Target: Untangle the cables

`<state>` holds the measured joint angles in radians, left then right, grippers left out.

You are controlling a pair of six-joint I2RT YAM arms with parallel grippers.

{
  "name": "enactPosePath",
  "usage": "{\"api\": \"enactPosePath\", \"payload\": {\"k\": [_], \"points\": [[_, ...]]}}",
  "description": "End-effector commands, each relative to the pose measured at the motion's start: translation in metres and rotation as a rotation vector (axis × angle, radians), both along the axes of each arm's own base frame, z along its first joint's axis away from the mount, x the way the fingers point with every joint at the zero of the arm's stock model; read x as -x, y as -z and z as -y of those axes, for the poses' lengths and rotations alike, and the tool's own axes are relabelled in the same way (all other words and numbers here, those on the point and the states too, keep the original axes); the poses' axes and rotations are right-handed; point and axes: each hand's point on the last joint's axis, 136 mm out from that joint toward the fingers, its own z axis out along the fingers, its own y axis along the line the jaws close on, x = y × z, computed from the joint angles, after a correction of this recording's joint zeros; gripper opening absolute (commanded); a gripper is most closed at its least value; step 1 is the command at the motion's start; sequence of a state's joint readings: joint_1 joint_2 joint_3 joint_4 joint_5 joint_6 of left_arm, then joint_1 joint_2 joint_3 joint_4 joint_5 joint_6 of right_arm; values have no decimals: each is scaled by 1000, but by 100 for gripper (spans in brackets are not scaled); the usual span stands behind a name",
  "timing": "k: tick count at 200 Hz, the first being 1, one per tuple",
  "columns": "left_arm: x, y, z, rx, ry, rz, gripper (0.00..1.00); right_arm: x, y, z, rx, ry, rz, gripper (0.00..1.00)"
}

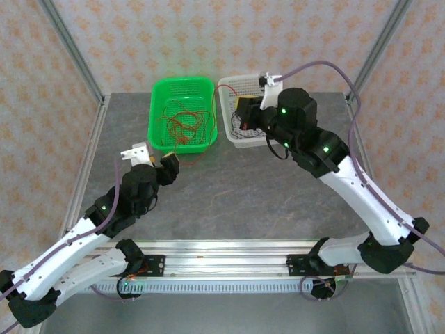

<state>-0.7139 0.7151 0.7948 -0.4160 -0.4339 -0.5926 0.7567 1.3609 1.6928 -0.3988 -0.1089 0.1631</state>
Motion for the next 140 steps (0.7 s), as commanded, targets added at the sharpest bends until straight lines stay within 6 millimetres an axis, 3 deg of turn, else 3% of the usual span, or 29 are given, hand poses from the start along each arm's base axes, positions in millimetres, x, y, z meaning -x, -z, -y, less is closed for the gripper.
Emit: {"api": "enactPosePath", "payload": {"k": [1, 42, 62, 118, 140], "points": [[6, 4, -1, 39, 3, -7, 68, -14, -16, -22, -14, -37, 66, 0], [6, 12, 5, 52, 26, -32, 68, -57, -13, -59, -7, -24, 109, 0], [6, 15, 8, 59, 38, -41, 68, -81, -2, -77, 31, -9, 118, 0], [5, 22, 17, 71, 73, -59, 68, -147, 68, -115, 138, 46, 42, 0], [5, 23, 17, 68, 73, -62, 68, -166, 106, -126, 167, 48, -10, 0]]}}
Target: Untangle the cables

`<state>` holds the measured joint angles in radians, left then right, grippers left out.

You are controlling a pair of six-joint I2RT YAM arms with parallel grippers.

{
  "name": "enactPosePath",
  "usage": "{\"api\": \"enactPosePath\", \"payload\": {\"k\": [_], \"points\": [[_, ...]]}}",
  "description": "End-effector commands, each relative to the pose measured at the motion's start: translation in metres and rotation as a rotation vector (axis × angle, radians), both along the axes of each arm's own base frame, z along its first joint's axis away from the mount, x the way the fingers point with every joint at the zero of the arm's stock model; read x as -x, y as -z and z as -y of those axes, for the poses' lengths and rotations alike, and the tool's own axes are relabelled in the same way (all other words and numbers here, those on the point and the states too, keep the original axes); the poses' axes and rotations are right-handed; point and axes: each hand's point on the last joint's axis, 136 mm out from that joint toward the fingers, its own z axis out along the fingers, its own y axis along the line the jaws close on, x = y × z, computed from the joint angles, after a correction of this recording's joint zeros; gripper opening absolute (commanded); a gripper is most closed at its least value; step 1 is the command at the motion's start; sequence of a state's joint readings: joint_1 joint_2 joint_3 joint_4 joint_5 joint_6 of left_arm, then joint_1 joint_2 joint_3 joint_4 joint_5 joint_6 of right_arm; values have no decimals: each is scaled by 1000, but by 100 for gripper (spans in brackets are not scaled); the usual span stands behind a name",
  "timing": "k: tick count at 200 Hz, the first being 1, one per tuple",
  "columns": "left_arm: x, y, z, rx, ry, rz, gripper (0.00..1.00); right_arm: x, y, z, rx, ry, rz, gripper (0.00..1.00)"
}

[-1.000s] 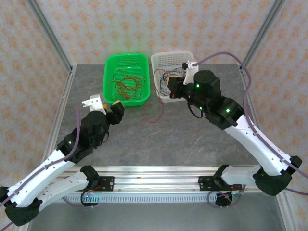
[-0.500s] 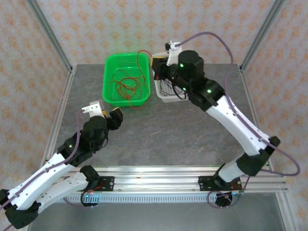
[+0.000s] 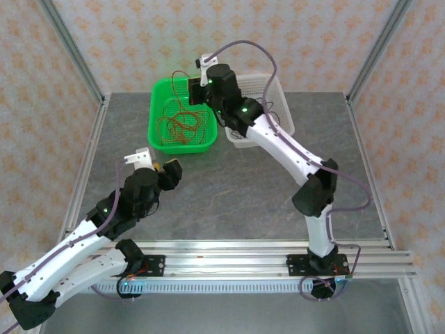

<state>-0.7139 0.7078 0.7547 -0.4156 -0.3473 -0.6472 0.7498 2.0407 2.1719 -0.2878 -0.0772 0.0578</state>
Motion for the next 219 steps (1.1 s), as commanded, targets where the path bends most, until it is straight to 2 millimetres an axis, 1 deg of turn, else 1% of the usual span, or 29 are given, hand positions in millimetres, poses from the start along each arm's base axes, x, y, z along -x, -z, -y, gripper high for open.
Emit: {"api": "enactPosePath", "payload": {"k": [1, 24, 47, 80, 103, 113, 142, 163, 183, 199, 219], "points": [[1, 4, 4, 11, 15, -8, 68, -20, 19, -1, 20, 30, -12, 0], [1, 3, 3, 8, 11, -7, 68, -35, 55, -10, 34, 27, -60, 0], [1, 3, 3, 7, 9, -6, 68, -47, 86, -14, 44, 35, -104, 0], [0, 2, 4, 5, 10, -7, 68, -59, 126, -21, 49, 28, -166, 0], [0, 2, 5, 5, 12, -9, 68, -67, 161, -28, 63, 25, -222, 0], [0, 2, 4, 3, 12, -11, 68, -71, 179, -30, 77, 30, -252, 0], [3, -1, 0, 2, 4, -9, 68, -81, 217, -32, 96, 59, -308, 0], [5, -3, -5, -4, -9, -5, 68, -86, 236, -30, 92, 85, -337, 0], [6, -4, -6, -2, -15, -3, 68, -89, 246, -30, 79, 97, -352, 1], [6, -5, -6, 3, -14, -1, 68, -89, 251, -32, 76, 93, -361, 9], [7, -5, -7, 6, -16, -5, 69, -89, 251, -31, 82, 95, -363, 25]]}}
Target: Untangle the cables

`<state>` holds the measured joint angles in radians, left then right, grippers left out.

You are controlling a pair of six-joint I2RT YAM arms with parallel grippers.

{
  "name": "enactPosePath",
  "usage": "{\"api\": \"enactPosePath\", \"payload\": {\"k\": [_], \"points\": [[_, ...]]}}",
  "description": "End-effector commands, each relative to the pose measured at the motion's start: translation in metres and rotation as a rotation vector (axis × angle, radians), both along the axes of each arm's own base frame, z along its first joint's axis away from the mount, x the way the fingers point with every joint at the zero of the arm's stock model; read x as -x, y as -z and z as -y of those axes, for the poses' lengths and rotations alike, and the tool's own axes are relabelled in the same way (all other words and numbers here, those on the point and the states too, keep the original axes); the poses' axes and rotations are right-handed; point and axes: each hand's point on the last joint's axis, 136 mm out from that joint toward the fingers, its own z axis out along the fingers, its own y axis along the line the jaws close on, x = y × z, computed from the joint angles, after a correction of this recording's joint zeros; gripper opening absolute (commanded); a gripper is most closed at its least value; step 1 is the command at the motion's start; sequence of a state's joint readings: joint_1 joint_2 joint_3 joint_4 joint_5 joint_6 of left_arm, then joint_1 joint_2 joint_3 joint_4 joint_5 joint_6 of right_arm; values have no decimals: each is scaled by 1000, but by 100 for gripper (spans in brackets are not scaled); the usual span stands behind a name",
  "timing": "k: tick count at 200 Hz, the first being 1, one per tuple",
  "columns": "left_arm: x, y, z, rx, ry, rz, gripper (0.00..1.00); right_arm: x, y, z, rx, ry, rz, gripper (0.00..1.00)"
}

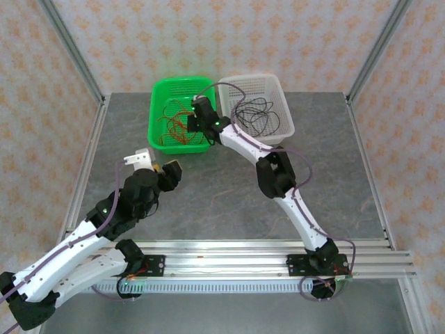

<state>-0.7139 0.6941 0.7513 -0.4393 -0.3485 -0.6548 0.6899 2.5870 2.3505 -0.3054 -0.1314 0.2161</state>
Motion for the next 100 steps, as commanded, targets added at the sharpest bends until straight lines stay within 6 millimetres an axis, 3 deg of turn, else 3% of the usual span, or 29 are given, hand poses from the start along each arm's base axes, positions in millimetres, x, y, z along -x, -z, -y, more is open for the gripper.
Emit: {"api": "enactPosePath", "payload": {"k": [1, 70, 100], "points": [[3, -8, -4, 8, -13, 5, 69, -7, -21, 1, -31, 24, 28, 25], [9, -11, -9, 36, -27, 6, 70, -6, -43, 6, -25, 32, 54, 51], [12, -14, -16, 37, -44, 16, 70, -6, -59, 11, -21, 47, 74, 68]]}}
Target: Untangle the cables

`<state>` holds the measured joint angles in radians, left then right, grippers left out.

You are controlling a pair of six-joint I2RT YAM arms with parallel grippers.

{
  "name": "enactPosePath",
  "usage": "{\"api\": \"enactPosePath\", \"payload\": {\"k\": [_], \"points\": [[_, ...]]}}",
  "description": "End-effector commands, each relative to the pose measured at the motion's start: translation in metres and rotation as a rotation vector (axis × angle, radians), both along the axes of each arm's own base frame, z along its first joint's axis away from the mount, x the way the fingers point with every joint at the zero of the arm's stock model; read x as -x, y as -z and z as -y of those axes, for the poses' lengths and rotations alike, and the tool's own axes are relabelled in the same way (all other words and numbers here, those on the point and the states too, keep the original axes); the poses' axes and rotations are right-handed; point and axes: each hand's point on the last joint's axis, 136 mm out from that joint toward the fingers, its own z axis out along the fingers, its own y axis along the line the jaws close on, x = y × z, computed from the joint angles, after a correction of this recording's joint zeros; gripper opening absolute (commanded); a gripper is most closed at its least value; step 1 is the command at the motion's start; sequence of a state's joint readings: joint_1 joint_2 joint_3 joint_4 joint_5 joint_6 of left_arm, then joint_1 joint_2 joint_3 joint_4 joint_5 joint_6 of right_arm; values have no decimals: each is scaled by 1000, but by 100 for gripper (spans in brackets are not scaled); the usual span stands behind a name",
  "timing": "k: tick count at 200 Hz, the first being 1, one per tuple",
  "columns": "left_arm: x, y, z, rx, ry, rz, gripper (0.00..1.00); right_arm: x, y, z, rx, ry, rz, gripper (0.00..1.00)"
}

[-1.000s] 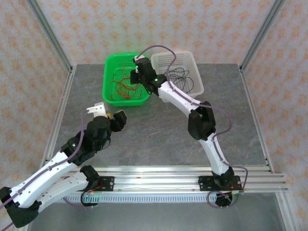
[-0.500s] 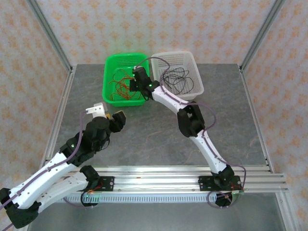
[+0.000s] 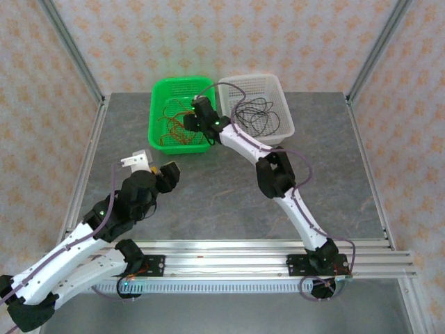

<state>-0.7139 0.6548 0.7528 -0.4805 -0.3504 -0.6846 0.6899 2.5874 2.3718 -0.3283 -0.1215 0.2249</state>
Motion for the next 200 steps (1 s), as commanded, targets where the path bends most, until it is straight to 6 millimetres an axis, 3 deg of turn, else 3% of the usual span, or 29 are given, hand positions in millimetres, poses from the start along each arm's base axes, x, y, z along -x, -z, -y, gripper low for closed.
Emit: {"api": "enactPosePath", "payload": {"k": [1, 14, 29, 66, 115, 149, 166, 200], "points": [[5, -13, -9, 12, -31, 21, 70, -5, -55, 10, -20, 35, 77, 68], [6, -16, -12, 10, -38, 27, 70, -5, -65, 12, -20, 42, 93, 85], [7, -18, -15, 3, -47, 31, 71, -5, -75, 14, -19, 48, 107, 96], [5, -28, -23, -24, -90, 57, 74, 0, -105, 20, -21, 46, 144, 100], [-4, -45, -33, -114, -156, 79, 76, 14, -179, 25, -95, 11, 234, 100], [-16, -56, -38, -175, -224, 88, 77, 37, -229, 53, -69, 32, 292, 100], [-22, -60, -44, -209, -268, 114, 74, 54, -245, 74, -44, 52, 320, 100], [-31, -73, -60, -248, -345, 233, 56, 97, -269, 133, -31, 145, 415, 100]]}}
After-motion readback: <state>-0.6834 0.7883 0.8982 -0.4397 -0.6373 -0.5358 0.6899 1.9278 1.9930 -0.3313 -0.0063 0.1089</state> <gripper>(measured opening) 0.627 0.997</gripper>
